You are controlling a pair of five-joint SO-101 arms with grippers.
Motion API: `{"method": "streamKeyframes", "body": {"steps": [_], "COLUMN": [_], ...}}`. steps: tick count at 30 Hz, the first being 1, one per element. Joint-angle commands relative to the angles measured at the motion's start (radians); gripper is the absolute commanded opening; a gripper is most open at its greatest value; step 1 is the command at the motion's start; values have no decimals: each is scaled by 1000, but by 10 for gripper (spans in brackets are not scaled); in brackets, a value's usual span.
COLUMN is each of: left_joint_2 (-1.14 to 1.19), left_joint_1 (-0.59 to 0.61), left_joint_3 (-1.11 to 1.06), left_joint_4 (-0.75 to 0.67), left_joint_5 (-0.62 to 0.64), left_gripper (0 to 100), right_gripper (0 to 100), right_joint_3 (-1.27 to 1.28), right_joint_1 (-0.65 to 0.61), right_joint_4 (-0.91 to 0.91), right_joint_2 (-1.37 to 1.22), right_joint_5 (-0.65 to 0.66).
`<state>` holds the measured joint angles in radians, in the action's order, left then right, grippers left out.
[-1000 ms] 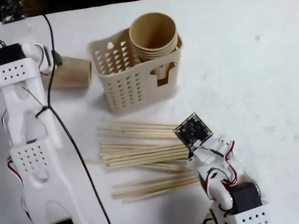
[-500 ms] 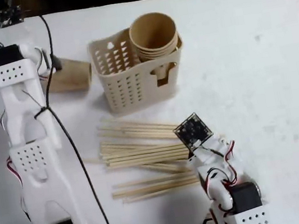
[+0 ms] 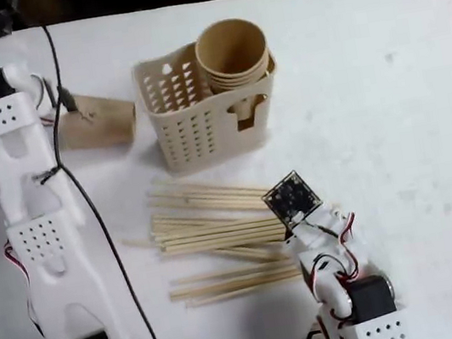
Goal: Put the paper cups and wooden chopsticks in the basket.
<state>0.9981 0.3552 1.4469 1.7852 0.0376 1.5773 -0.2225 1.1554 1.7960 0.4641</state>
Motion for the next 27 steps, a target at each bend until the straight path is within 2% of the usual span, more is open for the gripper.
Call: {"method": "streamKeyframes", "body": {"steps": [1,5,13,20,27], "left_joint_2": [-13,-12,-12,-12,-8], "left_joint_1": [-4,-44,-56,-70,-96], "left_joint_3": [170,166,-121,-199,-203], "left_joint_4": [-20,-89,-272,-273,-180], "left_joint_5": [71,69,149,176,170], "left_gripper": [255,255,255,255,254], "right_gripper": [17,17,17,17,17], "right_joint_3": [-3,-3,-3,-3,-5], "right_joint_1": [-7,-7,-2,-1,-1], "right_joint_4": [-21,-21,-21,-21,-21], "right_joint_2": [7,7,7,7,7], "right_joint_5": [11,11,11,11,11]}}
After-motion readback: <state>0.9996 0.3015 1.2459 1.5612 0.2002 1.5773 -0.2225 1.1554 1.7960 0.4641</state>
